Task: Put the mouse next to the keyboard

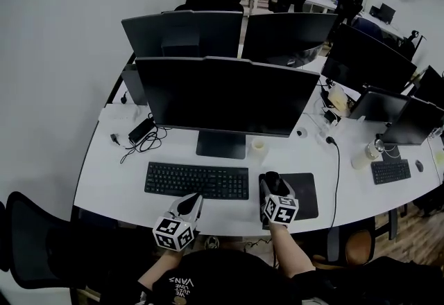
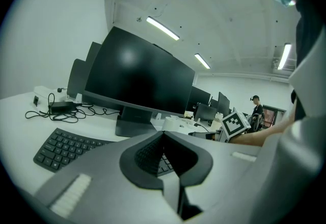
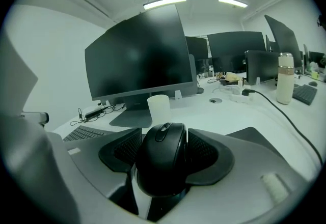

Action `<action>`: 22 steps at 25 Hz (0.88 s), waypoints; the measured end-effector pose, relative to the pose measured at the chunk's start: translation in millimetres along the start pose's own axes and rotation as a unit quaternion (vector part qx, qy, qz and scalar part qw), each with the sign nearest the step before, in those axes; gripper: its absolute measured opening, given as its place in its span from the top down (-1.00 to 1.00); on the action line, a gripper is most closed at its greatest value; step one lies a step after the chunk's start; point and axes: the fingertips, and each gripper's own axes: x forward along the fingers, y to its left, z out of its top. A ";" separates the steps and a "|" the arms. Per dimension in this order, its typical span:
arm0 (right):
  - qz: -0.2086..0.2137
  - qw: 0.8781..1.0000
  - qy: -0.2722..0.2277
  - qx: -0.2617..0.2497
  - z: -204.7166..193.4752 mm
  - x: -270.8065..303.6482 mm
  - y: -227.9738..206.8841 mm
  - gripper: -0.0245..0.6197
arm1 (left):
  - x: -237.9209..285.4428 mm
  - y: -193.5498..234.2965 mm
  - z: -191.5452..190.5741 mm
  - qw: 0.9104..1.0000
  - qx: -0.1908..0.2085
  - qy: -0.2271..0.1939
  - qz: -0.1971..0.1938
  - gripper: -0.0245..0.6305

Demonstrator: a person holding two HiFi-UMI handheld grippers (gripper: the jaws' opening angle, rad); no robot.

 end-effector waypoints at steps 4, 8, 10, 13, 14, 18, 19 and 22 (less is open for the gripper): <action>0.001 1.000 0.017 -0.010 -12.8 18.7 5.1 0.04 | 2.4 8.3 2.5 1.000 0.004 0.003 -0.007 0.92; -0.004 0.999 0.030 -0.023 -19.4 31.0 8.0 0.04 | 3.6 14.9 5.1 1.000 0.007 0.006 -0.010 0.92; -0.009 0.999 0.038 -0.030 -21.9 34.8 6.8 0.04 | 3.5 16.5 6.0 1.000 0.007 0.007 -0.011 0.92; -0.019 0.998 0.051 -0.036 -26.9 39.4 3.1 0.04 | 3.2 19.9 7.2 1.000 0.006 0.009 -0.012 0.92; -0.021 0.998 0.056 -0.035 -28.9 40.8 2.1 0.04 | 3.3 21.2 7.5 1.000 0.006 0.009 -0.012 0.92; -0.026 0.997 0.070 -0.030 -37.4 45.8 -0.3 0.04 | 5.3 26.2 6.7 1.000 0.006 0.009 -0.011 0.92; -0.026 0.997 0.073 -0.031 -38.7 46.8 -0.5 0.04 | 6.1 26.8 6.9 1.000 0.006 0.009 -0.011 0.92; -0.025 0.995 0.087 -0.034 -42.5 48.5 -1.5 0.04 | 8.5 26.6 8.7 1.000 0.007 0.008 -0.012 0.92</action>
